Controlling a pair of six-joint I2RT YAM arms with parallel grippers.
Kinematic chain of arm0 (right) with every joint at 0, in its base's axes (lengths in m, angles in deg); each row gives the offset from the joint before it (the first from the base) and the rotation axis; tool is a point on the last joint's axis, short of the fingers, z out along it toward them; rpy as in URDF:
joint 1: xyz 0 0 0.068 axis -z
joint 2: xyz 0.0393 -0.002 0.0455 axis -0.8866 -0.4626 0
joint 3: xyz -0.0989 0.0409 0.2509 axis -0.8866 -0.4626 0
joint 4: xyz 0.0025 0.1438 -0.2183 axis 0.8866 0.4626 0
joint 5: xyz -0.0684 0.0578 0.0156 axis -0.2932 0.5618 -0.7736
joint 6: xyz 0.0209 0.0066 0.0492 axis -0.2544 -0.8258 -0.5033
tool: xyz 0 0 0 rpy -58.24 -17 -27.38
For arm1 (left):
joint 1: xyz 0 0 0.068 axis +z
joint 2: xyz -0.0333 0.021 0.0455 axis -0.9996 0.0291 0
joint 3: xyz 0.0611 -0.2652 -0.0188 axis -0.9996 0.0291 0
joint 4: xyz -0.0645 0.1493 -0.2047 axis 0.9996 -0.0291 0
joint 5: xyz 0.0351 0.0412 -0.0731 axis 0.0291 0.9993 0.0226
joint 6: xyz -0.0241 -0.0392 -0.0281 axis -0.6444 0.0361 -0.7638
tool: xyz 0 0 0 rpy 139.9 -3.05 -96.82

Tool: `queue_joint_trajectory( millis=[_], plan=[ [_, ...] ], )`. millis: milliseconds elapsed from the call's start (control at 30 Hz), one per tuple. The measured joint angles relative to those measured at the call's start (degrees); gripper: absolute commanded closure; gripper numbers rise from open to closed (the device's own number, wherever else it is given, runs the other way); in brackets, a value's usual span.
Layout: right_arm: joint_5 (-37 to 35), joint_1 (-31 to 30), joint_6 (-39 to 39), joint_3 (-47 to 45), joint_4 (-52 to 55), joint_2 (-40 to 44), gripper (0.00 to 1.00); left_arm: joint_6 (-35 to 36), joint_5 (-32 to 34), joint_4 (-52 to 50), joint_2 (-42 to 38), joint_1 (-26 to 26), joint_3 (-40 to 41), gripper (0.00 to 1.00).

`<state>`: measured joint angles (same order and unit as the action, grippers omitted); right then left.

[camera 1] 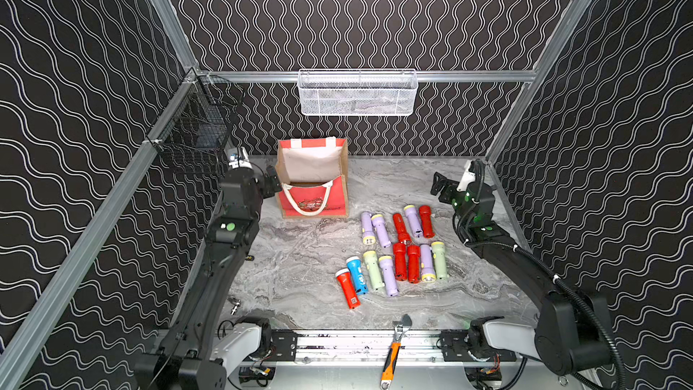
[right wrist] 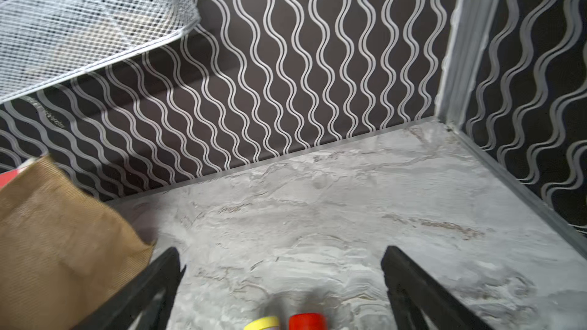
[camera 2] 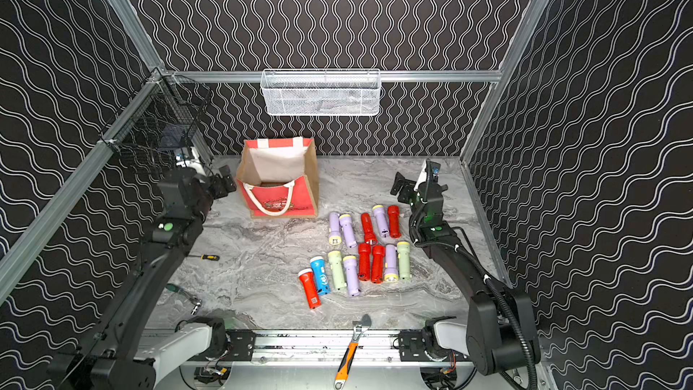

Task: Put the flashlights into the tote bags
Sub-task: Adjust the canvas bag at the center of the board.

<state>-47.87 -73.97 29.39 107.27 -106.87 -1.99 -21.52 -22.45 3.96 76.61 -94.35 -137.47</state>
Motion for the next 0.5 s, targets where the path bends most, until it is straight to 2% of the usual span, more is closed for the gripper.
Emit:
queue_joint_trajectory(
  millis=[167, 333, 500],
  plan=[
    [2.6, -1.4, -0.1, 4.0, 3.7, -1.7, 0.0, 0.4, 0.0, -12.9, 6.9, -0.2, -10.8, 0.04],
    [4.5, -2.3, -0.1, 6.3, 6.2, -2.5, 0.0, 2.6, 0.5, -19.1, 12.7, -0.2, -18.4, 0.04],
    [5.6, -3.4, 0.5, 7.8, 7.8, -3.0, 0.01, 4.7, 1.2, -22.7, 21.8, -0.2, -27.6, 0.08]
  ],
)
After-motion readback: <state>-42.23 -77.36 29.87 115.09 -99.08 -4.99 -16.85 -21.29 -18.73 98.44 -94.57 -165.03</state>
